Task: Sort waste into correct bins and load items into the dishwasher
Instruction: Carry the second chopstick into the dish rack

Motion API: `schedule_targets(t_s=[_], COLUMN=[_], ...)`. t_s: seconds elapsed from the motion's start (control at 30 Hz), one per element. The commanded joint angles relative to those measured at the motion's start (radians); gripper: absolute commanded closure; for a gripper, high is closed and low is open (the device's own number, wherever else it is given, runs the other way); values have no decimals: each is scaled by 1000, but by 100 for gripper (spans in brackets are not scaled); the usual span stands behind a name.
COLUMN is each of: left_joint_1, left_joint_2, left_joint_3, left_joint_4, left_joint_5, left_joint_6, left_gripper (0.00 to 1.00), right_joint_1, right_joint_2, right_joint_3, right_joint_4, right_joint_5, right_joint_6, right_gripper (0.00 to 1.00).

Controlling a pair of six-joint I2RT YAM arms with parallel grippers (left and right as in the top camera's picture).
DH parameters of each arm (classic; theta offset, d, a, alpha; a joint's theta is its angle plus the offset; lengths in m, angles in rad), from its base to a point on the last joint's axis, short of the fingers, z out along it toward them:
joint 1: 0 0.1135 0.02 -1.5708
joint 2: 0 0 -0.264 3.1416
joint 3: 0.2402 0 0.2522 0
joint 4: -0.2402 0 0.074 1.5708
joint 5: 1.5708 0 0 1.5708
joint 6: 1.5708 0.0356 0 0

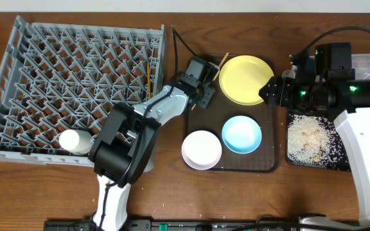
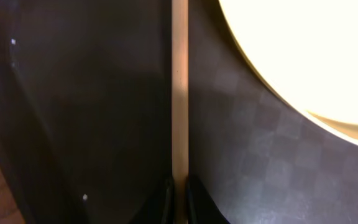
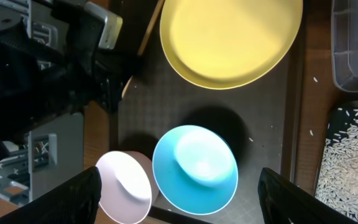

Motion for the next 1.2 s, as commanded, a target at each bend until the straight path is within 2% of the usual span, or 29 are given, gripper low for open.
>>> schedule_targets(t_s=[0.0,0.17,0.37,0.5,0.63,0.87,1.17], left_joint_1=[8,31,68,111,171,232,240], left_joint_2=[-50,-230,-465,-557,-560,-505,-414], left_joint_3=[-5,-5,-5,-5,-13,-109,-154], left_joint_4=[-20,-87,-359,-510,-622,-560,-470], left_joint_5=[1,-13,-63,-152,-200,-192,-186], left_joint_6=[-48,-106,-109,-121,-128,-151,-146], left_gripper=[92,92,92,92,92,92,92], right_joint_1=[-8,-8,-8,-8,-8,-8,-8], right_joint_2=[7,7,7,7,7,7,7], right_joint_3=[4,4,4,4,4,4,4], right_joint_4=[0,0,0,0,0,-19,-23], right_joint_5=[2,2,2,2,2,2,2], right_joint_6=[6,6,5,5,5,5,5], right_gripper=[22,22,22,21,21,21,22])
